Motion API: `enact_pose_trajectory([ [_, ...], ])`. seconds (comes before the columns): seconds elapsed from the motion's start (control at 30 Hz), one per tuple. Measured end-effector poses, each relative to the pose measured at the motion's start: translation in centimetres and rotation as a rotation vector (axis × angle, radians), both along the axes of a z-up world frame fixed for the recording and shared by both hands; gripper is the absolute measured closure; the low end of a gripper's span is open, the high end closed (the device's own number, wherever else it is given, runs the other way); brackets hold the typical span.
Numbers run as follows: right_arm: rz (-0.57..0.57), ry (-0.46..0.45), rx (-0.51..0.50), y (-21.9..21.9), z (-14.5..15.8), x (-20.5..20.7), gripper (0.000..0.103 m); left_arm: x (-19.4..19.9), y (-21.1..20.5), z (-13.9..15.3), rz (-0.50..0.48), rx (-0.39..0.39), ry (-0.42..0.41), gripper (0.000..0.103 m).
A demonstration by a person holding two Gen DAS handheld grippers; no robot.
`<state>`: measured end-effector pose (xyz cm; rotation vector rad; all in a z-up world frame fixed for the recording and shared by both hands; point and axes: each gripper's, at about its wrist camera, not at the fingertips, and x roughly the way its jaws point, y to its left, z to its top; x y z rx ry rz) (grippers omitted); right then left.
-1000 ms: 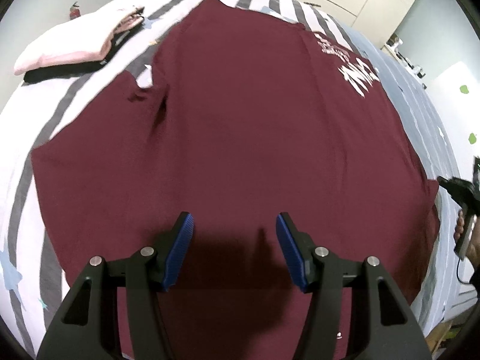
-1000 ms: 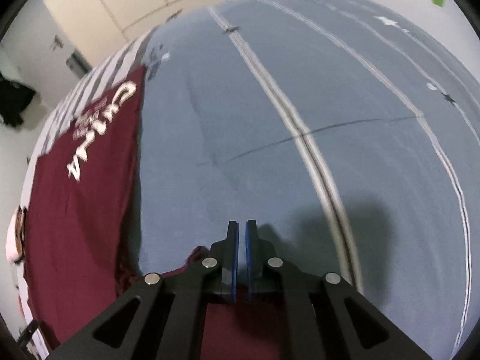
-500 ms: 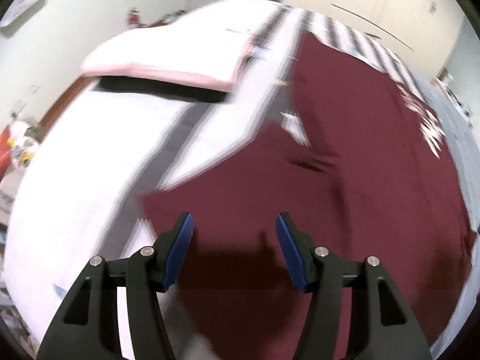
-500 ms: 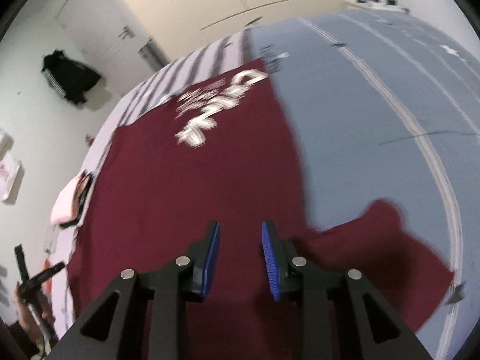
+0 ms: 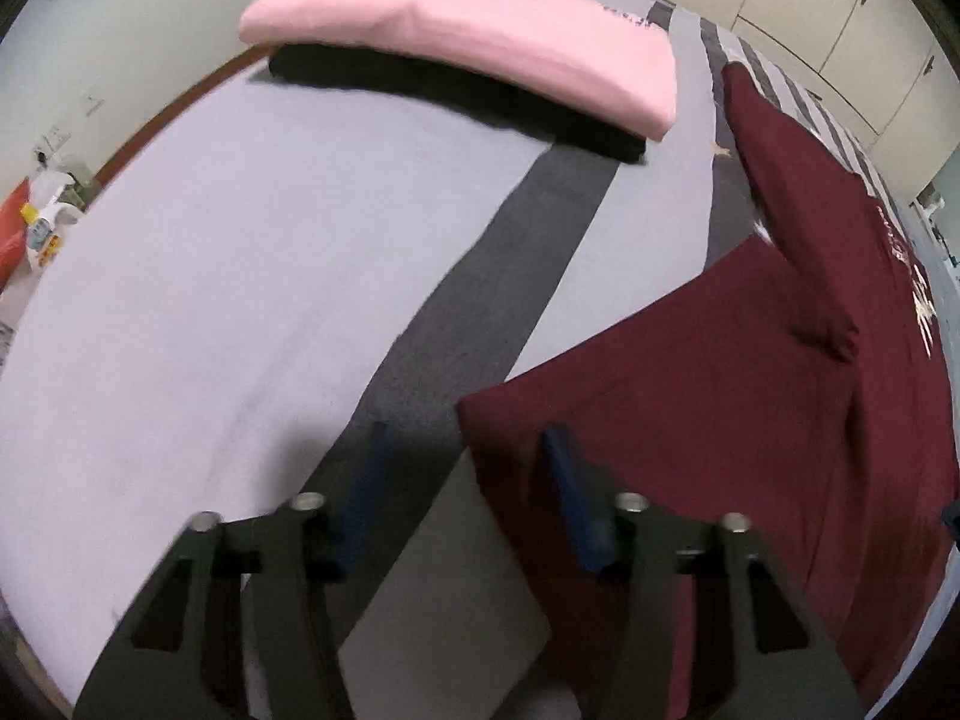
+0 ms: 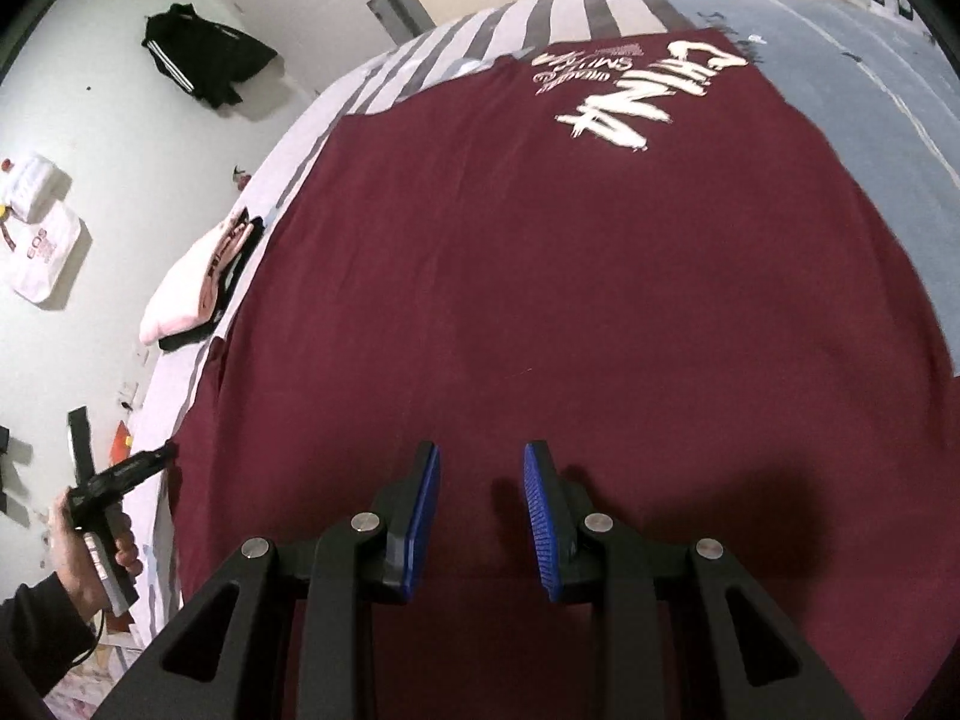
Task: Fold clothes
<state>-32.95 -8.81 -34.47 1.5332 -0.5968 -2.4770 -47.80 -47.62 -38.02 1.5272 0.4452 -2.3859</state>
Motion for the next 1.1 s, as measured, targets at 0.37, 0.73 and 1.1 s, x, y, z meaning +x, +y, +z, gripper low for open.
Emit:
enact_pose_trajectory([
  [0.37,0.016,-0.020,0.004,-2.3,-0.4,0.2,0.077,6.6,-2.9,4.0,0.068,0.064,0.069,0.102],
  [0.73,-0.009,-0.031,0.017,-1.6,-1.2,0.3,0.076,7.2,-3.6,4.1,0.180,-0.068,0.024,0.092],
  [1.1,-0.081,-0.017,0.068,1.6,-0.8,-0.6,0.075,0.2,0.9,5.3,0.015,0.034,0.107,0.091],
])
